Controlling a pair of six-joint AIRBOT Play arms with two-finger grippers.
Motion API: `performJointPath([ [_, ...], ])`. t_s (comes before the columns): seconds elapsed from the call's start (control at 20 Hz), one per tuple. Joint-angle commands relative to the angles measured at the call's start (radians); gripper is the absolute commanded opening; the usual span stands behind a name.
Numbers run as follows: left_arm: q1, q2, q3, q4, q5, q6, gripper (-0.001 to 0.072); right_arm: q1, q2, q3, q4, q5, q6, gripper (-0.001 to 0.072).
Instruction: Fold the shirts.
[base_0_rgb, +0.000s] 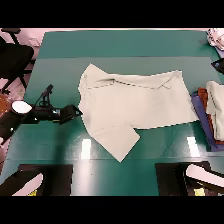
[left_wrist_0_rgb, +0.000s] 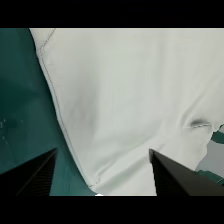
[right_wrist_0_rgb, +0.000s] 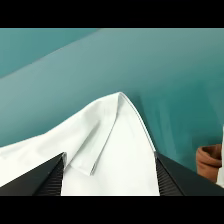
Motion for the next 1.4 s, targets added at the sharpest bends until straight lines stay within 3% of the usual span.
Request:
performJointPath([
  [0.0, -0.098, 0.02, -0.066, -0.016, 0.119, -0.084, 0.0714, 0.037, 0.014, -0.03, -0.007, 0.001, 0.0, 0.0628],
  [0.05, -0.101, 0.019, -0.066, -0.016, 0.122, -0.086, 0.0714, 0.038, 0.014, -0.03, -0.007, 0.001, 0.0, 0.0628],
  [0.15, -0.21, 0.018, -0.067, 0.069, 0.201, -0.23, 0.0714, 0.069, 0.023, -0.03, -0.007, -0.004, 0.0, 0.0628],
  [0.3, -0.269, 0.018, -0.067, 0.273, 0.214, -0.447, 0.0714, 0.08, 0.025, -0.03, -0.007, -0.003, 0.0, 0.0628],
  [0.4, -0.275, 0.018, -0.067, 0.351, 0.191, -0.526, 0.0713, 0.08, 0.025, -0.03, -0.007, -0.001, 0.0, 0.0628],
  [0.65, -0.275, 0.018, -0.067, 0.304, 0.14, -0.516, 0.0713, 0.077, 0.025, -0.03, -0.008, 0.023, 0.0, 0.0628],
  [0.85, -0.275, 0.018, -0.067, 0.135, 0.094, -0.412, 0.0713, 0.077, 0.024, -0.03, -0.008, 0.023, 0.0, 0.0628],
  [1.0, -0.321, 0.018, -0.07, 0.105, 0.056, -0.396, 0.0713, 0.077, 0.024, -0.03, -0.008, 0.022, 0.0, 0.0628],
  [1.1, -0.408, 0.018, -0.094, 0.059, 0.103, -0.422, 0.0713, 0.077, 0.024, -0.03, -0.008, 0.022, 0.0, 0.0628],
  [1.35, -0.566, 0.018, -0.158, 0.05, 0.303, -0.578, 0.0713, 0.077, 0.024, -0.03, -0.008, 0.021, 0.0, 0.0628],
])
